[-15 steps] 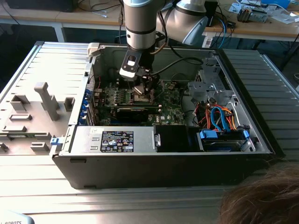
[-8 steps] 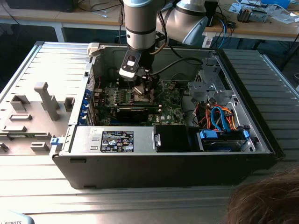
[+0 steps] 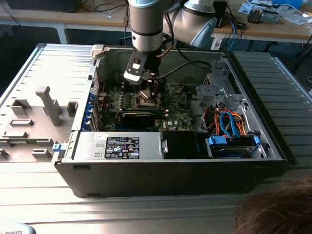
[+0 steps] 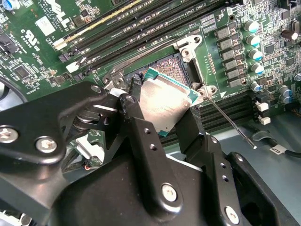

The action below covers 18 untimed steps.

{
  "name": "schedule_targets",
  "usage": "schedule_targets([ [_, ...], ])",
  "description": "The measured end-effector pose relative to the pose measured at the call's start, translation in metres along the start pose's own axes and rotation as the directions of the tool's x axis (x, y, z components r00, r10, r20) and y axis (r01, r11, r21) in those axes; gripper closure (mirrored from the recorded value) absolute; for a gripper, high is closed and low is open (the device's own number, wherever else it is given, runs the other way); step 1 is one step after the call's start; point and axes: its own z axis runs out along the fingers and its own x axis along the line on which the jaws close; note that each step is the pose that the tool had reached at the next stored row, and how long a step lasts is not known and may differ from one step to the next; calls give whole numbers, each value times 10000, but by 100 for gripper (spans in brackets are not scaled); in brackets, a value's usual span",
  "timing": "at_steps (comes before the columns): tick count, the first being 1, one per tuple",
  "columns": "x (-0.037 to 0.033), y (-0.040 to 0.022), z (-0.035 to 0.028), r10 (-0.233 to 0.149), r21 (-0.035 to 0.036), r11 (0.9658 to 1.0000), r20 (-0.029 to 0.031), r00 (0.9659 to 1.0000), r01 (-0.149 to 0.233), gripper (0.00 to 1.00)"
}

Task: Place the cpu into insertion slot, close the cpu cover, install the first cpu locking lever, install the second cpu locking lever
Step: 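Place the cpu into insertion slot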

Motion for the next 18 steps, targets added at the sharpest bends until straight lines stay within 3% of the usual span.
schedule_targets([
  [18,0,-1,8,281,-5,9996,23,9996,-281,46],
])
